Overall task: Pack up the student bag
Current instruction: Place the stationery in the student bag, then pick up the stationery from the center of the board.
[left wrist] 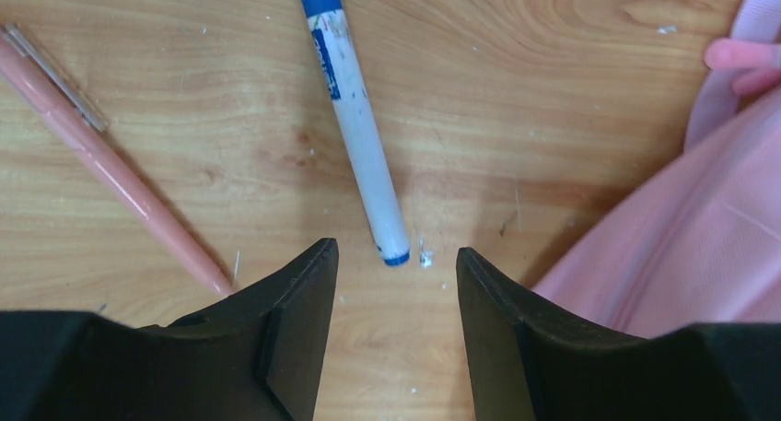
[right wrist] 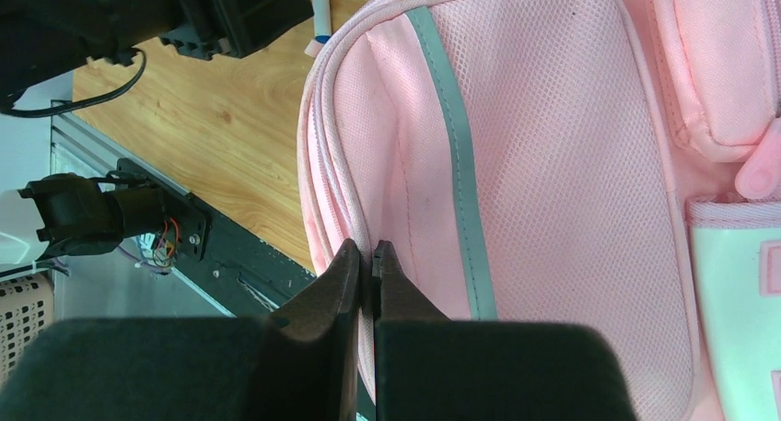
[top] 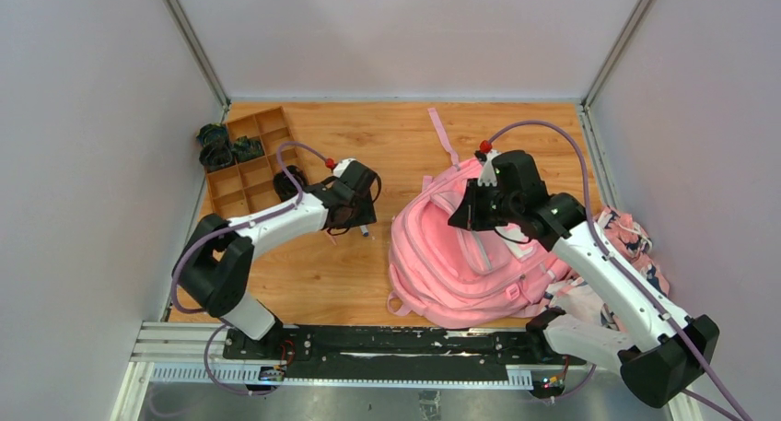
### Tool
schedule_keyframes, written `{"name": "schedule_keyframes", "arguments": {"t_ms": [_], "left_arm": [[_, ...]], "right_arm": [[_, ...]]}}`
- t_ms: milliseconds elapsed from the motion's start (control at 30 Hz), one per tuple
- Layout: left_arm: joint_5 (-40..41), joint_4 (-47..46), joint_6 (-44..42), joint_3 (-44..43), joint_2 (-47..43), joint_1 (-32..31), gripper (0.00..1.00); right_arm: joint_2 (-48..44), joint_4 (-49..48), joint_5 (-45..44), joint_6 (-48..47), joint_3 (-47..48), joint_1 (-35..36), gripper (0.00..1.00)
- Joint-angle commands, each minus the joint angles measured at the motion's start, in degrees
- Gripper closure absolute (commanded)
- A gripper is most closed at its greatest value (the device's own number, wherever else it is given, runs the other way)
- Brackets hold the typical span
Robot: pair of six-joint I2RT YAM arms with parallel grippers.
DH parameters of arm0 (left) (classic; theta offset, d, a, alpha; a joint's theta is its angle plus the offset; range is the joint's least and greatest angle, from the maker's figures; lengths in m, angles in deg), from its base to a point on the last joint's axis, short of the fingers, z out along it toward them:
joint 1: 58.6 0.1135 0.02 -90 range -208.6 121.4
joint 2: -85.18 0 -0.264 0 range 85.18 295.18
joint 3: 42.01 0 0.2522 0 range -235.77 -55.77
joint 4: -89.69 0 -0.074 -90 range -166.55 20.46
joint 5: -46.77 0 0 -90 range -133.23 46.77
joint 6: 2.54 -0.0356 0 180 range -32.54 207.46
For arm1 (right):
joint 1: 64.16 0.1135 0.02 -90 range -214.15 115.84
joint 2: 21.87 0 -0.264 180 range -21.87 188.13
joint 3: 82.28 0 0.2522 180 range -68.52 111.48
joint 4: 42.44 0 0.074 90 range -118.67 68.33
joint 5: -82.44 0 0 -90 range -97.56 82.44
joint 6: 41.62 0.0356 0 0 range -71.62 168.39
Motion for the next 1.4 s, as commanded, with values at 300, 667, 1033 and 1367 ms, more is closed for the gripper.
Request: {"name": "schedule_keyframes", "arguments": {"t_ms": [300, 667, 1033, 1367], "left_arm": [[4.8, -1.8, 1.5, -4.2, 9.8, 1.1, 0.43], [6.1, -2.9, 1.9, -4.8, 13.7, 2.1, 0.49], [-10.5, -9.8, -3.0, -1.6, 9.9, 4.2, 1.0], [-25.0, -21.1, 1.9, 14.8, -23.1, -5.5, 1.0]], "right_arm": [[-3.3, -1.8, -0.9, 1.2, 1.3, -0.5, 1.0], [-3.9, -1.4, -0.9, 1.1, 0.6, -0.5, 1.0], [-3.7, -1.1, -2.0, 0.9, 1.0, -0.5, 1.0], [-2.9, 1.1, -3.9, -1.2, 2.5, -0.9, 1.0]]}}
